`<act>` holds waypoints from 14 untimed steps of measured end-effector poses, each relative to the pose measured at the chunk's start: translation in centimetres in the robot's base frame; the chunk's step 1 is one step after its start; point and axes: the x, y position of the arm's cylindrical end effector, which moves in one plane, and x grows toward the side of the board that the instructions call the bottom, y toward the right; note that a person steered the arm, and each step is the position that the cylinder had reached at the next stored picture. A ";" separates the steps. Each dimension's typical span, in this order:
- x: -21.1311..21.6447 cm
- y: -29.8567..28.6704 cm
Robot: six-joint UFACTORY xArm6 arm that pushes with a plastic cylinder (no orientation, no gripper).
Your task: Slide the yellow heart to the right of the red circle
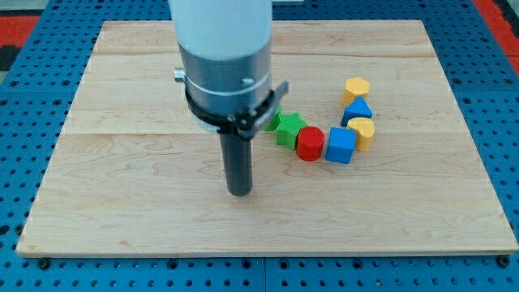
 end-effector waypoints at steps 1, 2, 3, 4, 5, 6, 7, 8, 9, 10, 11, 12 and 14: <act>0.4 3.6; 0.4 7.6; 0.4 12.2; -0.3 17.3; -2.2 21.0; -4.7 22.2; -7.4 22.2; -9.8 22.3; -11.5 22.4; -11.4 22.4; -10.7 22.2; -10.6 21.1; -10.6 18.1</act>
